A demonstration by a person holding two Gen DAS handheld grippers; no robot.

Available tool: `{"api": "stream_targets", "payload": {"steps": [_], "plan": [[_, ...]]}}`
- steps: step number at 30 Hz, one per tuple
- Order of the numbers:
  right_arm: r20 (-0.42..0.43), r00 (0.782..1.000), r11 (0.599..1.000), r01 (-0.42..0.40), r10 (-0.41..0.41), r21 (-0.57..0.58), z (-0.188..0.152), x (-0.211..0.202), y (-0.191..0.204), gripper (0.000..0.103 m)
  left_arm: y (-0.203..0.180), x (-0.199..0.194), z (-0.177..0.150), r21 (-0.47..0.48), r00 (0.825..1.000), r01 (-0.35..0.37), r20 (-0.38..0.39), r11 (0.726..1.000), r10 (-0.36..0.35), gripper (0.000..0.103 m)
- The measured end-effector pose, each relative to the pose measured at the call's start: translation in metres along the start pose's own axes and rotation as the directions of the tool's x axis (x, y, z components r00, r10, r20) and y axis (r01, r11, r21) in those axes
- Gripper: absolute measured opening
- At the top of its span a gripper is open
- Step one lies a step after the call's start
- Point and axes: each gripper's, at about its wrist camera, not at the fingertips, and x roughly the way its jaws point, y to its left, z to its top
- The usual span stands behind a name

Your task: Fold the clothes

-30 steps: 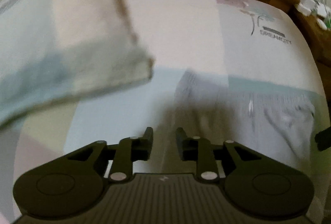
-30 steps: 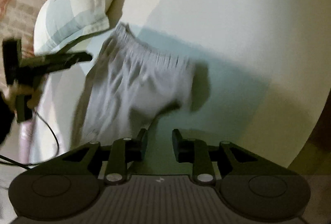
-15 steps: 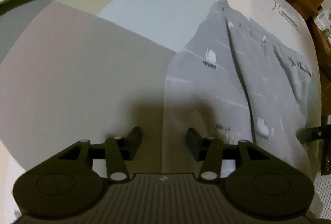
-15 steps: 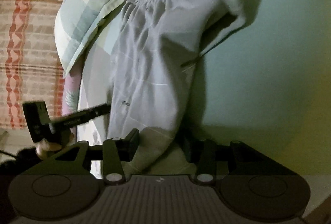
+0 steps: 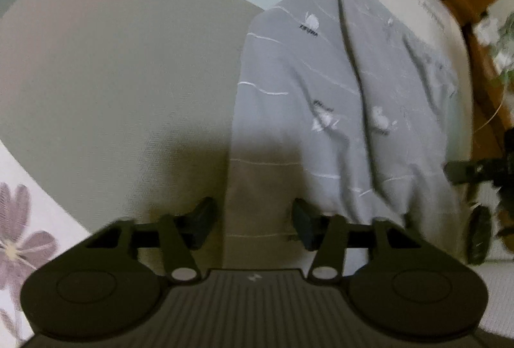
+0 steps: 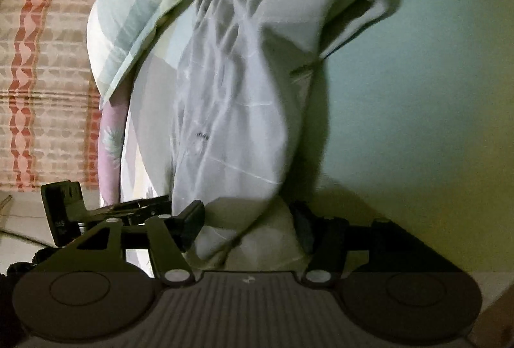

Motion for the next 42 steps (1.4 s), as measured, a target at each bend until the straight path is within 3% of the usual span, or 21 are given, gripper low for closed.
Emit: {"api": "stream_targets", "payload": {"steps": [1,2,3,6,11,13,16,20,22,25,29,31,33,36,42], "plan": [[-0.028,1.000,1.000,0.007,-0.007,-0.011,-0.003,0.004,0.003,0.060,0.000,-0.001,0.000,0.014,1.000,-0.011,-0.011,1.000,0.011,0.013],[-0.055,0.998,1.000,0.014,-0.015,-0.021,-0.007,0.007,0.006,0.044,0.002,-0.002,0.000,0.005,1.000,0.000,-0.031,1.000,0.000,0.000],[-0.079,0.997,1.000,0.021,-0.023,-0.020,-0.013,0.009,0.007,0.037,0.003,-0.004,0.001,-0.001,0.999,0.008,-0.040,1.000,-0.008,0.000],[-0.129,0.992,0.998,0.009,0.000,0.070,-0.031,0.013,0.002,0.034,0.005,-0.014,0.003,0.047,0.999,-0.021,-0.026,0.999,0.022,0.000],[-0.232,0.973,0.997,0.004,0.014,0.079,-0.063,0.021,0.014,0.035,0.018,-0.031,0.014,0.087,0.998,-0.066,-0.004,0.994,0.066,0.000],[-0.248,0.969,0.997,0.004,0.014,0.074,-0.072,0.025,0.020,0.039,0.025,-0.036,0.020,0.110,0.995,-0.097,0.003,0.989,0.097,0.000],[-0.230,0.973,0.997,0.046,-0.030,0.061,-0.079,0.025,0.024,0.051,0.035,-0.040,0.028,0.127,0.986,-0.165,0.006,0.978,0.166,0.000],[-0.184,0.979,0.994,0.102,-0.092,0.046,-0.070,0.009,0.020,0.057,0.055,-0.036,0.030,0.122,0.973,-0.211,-0.072,0.970,0.220,0.000],[-0.139,0.981,0.990,0.139,-0.137,0.012,-0.061,-0.010,0.017,0.059,0.056,-0.037,0.031,0.122,0.973,-0.194,-0.102,0.974,0.206,0.000],[-0.041,0.973,0.973,0.223,-0.225,-0.056,-0.044,-0.044,0.016,0.059,0.054,-0.051,0.037,0.129,0.979,-0.172,-0.087,0.977,0.184,0.007],[0.092,0.940,0.932,0.340,-0.330,-0.129,-0.016,-0.082,0.013,0.062,0.040,-0.073,0.060,0.181,0.985,-0.167,-0.013,0.969,0.172,0.008],[0.118,0.928,0.919,0.368,-0.353,-0.139,0.000,-0.093,0.004,0.062,0.024,-0.075,0.081,0.221,0.990,-0.138,0.033,0.965,0.135,0.013],[0.134,0.925,0.918,0.373,-0.357,-0.135,0.009,-0.100,-0.004,0.062,0.004,-0.067,0.106,0.274,0.996,-0.089,0.055,0.958,0.077,0.024],[0.143,0.929,0.925,0.358,-0.341,-0.124,0.015,-0.090,-0.002,0.062,-0.032,-0.038,0.143,0.367,0.998,-0.036,0.055,0.929,0.016,0.032],[0.104,0.952,0.948,0.299,-0.288,-0.109,0.005,-0.074,-0.006,0.062,-0.076,0.011,0.187,0.484,0.996,0.044,0.042,0.874,-0.073,0.033]]}}
